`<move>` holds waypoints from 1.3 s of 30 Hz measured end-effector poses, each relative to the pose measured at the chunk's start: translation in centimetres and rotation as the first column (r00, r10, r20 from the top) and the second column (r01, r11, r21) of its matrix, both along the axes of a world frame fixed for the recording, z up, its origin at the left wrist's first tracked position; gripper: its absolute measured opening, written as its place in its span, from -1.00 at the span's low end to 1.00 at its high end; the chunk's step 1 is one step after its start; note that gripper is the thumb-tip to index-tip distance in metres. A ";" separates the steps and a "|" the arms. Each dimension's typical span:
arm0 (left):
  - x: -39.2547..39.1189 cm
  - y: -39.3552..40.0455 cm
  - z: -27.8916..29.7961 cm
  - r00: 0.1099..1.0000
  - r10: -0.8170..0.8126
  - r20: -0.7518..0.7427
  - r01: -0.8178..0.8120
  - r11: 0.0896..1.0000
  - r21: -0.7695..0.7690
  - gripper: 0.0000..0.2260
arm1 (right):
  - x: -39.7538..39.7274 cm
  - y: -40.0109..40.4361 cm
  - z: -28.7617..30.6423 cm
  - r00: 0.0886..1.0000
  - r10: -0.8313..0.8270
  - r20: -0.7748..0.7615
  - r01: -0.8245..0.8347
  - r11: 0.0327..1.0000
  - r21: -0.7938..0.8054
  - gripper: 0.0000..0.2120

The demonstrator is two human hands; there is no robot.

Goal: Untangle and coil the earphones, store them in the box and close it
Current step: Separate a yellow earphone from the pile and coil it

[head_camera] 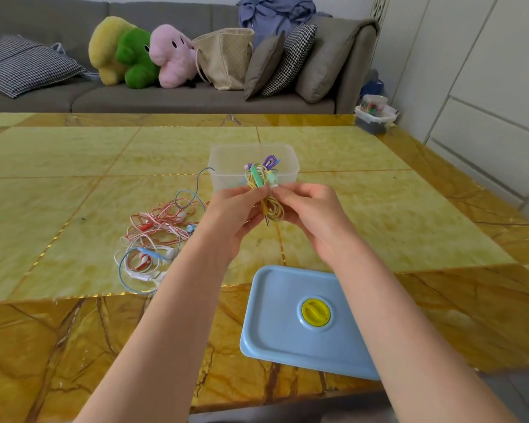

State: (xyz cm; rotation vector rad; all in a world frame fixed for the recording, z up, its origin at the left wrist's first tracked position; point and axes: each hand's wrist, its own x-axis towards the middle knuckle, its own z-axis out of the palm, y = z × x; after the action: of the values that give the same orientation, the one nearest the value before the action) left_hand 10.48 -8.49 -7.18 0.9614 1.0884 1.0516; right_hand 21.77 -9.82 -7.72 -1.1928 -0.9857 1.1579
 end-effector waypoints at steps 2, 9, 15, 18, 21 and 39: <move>0.0 0.0 -0.1 0.999 0.029 -0.022 -0.029 0.999 0.013 -0.91 | 0.0 0.0 0.1 0.996 -0.062 0.060 0.061 0.998 0.013 -0.95; -0.2 -0.1 -0.1 0.999 0.034 0.025 -0.036 0.997 0.074 -0.90 | 0.0 -0.2 0.6 0.989 -0.067 0.129 0.062 0.997 0.043 -0.89; -0.2 -0.1 -0.1 1.000 -0.006 -0.023 0.007 0.999 0.049 -0.91 | 0.2 -0.4 0.7 0.988 -0.036 0.151 0.027 0.998 0.063 -0.92; 0.0 -0.2 -0.1 0.998 -0.039 -0.048 0.040 0.999 0.020 -0.90 | 0.3 -0.2 0.4 0.964 -0.103 0.244 0.086 0.993 0.078 -0.89; 0.2 -0.1 -0.1 1.000 -0.018 0.003 0.019 1.000 -0.021 -0.92 | 0.6 0.0 0.2 0.959 -0.128 0.252 0.114 0.991 0.069 -0.86; 0.7 0.0 -0.1 0.999 -0.043 -0.032 0.043 0.999 0.001 -0.91 | 0.7 0.2 -0.2 1.000 0.002 0.017 -0.001 0.999 -0.035 -0.90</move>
State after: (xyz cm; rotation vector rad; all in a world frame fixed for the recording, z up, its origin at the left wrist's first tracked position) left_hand 11.14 -8.48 -7.26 1.0021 1.0887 1.0056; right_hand 22.50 -9.57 -7.92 -1.2320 -0.9825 1.1722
